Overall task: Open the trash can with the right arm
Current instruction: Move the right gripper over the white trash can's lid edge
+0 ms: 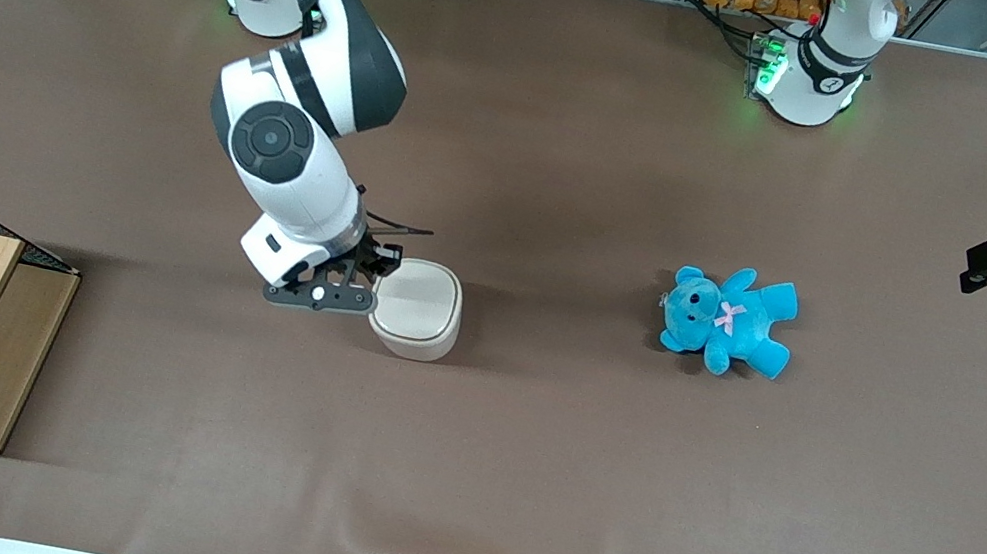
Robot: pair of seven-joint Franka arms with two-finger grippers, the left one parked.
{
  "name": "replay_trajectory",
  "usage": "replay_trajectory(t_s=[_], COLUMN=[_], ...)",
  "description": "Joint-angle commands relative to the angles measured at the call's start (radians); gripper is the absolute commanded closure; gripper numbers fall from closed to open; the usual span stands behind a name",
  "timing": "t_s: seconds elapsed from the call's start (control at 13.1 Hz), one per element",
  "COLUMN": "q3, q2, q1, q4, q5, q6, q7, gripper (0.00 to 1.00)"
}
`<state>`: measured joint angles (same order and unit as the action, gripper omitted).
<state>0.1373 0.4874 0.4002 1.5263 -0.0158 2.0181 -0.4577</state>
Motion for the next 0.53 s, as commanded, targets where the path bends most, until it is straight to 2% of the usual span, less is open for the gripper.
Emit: replay_trajectory(t_s=[0.0,0.46], q3=[-0.002,-0.004], q2=[0.048,0.092], q1=[0.012,0.025], q4=[-0.037,-0.037], q5=[-0.05,-0.052], q6=[0.022,0.07], q7=[-0.021,-0.022], gripper=[0.72,0.75])
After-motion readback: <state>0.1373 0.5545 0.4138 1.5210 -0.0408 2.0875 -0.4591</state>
